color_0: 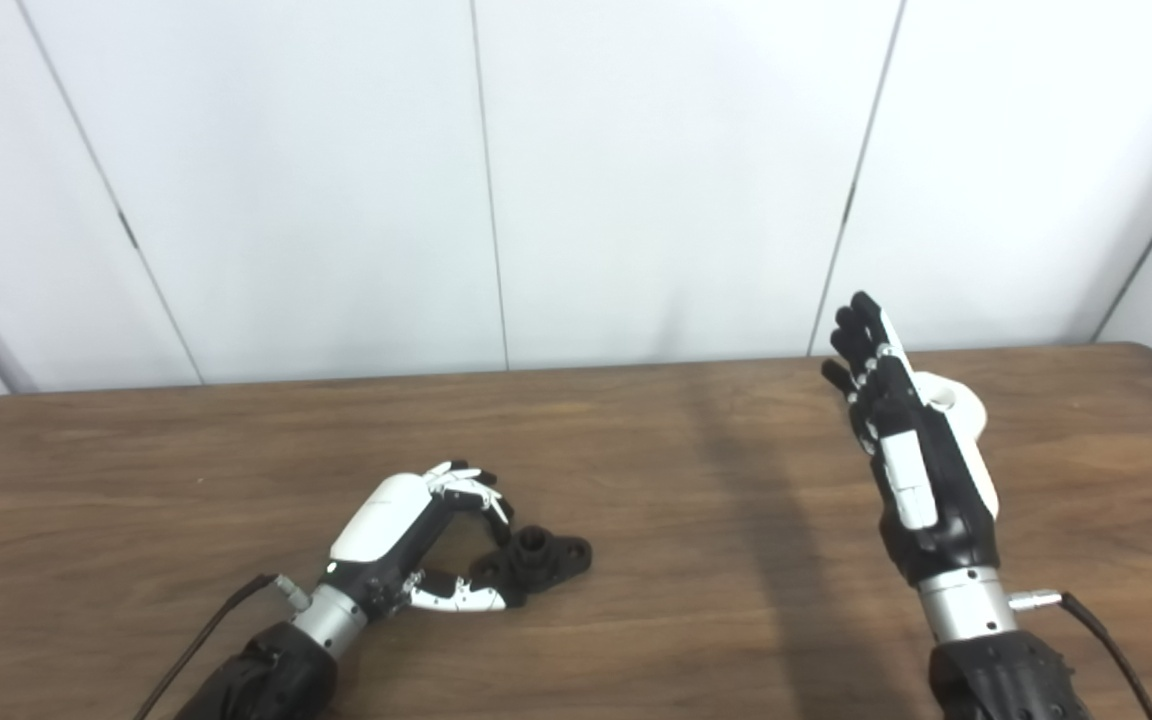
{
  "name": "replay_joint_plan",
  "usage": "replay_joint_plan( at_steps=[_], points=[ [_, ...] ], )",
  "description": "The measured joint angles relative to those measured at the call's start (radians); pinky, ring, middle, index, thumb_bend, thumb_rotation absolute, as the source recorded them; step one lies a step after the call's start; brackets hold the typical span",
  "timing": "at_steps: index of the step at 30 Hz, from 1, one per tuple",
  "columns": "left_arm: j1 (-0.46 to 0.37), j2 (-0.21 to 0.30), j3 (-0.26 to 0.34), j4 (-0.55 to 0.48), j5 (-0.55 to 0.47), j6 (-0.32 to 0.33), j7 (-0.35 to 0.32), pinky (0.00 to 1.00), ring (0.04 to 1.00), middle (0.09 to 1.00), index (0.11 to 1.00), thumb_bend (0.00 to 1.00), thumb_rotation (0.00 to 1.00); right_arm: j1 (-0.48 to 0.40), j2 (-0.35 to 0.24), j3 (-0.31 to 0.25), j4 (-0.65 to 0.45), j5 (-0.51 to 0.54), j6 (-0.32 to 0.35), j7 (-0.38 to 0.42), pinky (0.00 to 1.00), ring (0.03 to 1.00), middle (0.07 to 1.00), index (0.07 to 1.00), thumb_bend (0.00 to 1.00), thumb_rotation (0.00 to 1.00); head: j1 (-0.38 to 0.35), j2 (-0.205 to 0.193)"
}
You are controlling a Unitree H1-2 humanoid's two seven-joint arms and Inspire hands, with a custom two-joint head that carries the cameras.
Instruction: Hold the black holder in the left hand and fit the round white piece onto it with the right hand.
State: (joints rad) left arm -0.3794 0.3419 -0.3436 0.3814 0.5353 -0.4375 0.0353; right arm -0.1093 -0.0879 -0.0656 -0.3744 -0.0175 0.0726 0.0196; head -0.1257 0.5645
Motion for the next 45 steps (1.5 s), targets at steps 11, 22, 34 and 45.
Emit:
replay_joint_plan(
  at_steps=[11, 22, 34, 45],
  points=[
    [0.012, -0.001, -0.029, -0.028, -0.021, -0.008, -0.015, 0.93, 0.852, 0.671, 0.481, 0.52, 0.05, 0.005, 0.006, -0.001, -0.003, 0.003, 0.001, -0.005, 0.93, 0.965, 0.976, 0.974, 0.65, 0.95, -0.026, 0.003],
    [0.012, -0.001, -0.021, -0.028, -0.04, -0.008, -0.037, 1.0, 0.878, 0.68, 0.481, 0.52, 0.05, 0.008, 0.007, 0.0, -0.011, -0.011, 0.001, -0.014, 0.9, 0.963, 0.981, 0.984, 0.63, 0.97, -0.077, 0.005],
    [0.012, 0.002, -0.025, -0.027, -0.046, -0.009, -0.04, 0.98, 0.873, 0.68, 0.482, 0.52, 0.05, 0.025, -0.06, -0.095, -0.119, -0.04, 0.106, -0.028, 0.92, 0.965, 0.961, 0.948, 0.53, 0.64, -0.104, 0.006],
    [0.012, 0.006, -0.021, -0.02, -0.065, -0.012, -0.044, 0.99, 0.874, 0.681, 0.481, 0.52, 0.05, 0.023, -0.232, -0.224, -0.082, -0.229, 0.104, -0.084, 0.8, 0.893, 0.887, 0.857, 0.68, 0.34, -0.14, 0.002]
  ],
)
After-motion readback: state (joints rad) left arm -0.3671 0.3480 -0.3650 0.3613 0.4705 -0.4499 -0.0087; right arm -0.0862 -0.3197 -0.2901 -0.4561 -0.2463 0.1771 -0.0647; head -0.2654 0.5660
